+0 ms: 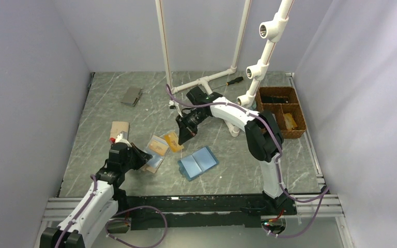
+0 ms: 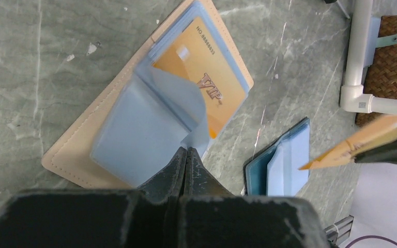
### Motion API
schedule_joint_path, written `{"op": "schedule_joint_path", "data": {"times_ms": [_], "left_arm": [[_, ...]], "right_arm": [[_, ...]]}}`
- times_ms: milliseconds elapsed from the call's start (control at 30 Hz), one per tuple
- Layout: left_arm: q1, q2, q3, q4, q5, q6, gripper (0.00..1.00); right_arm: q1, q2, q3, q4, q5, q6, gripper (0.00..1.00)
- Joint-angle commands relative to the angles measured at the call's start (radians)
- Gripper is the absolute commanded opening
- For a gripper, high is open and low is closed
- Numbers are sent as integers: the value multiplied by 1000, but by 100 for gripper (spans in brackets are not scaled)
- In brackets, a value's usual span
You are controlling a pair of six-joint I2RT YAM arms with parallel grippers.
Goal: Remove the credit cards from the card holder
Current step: Place the credit card in the storage box.
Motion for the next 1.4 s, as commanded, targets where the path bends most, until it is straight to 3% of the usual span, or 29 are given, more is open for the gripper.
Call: {"op": "schedule_joint_path", "data": {"times_ms": [0,300,433,533,633,1033,1200,1367], "left_arm": [[7,34,68,-24,34,-8,0],[9,103,131,-162,-11,-39,1],[9,148,170,-227,0,-45,34],[9,133,202,-278,3,-44,49],[8,83,238,-352,-8,-36,62],[9,-113,373,-506,2,-36,85],[9,-95,483,-470,54,81,99],[9,22,603,-413,149,259,100]], "right_arm": [[10,-111,60,-127,55,-180,0],[128,-360,-155,-200,269,-428,0],[149,-475,-242,-253,309,-566,0],[142,-550,-286,-295,340,-647,0],[103,-618,-336,-310,348,-688,0],[-197,-1014,-553,-348,313,-771,0],[-304,-1087,-538,-442,335,-798,0],[-353,-1153,-574,-453,378,-764,0]]}}
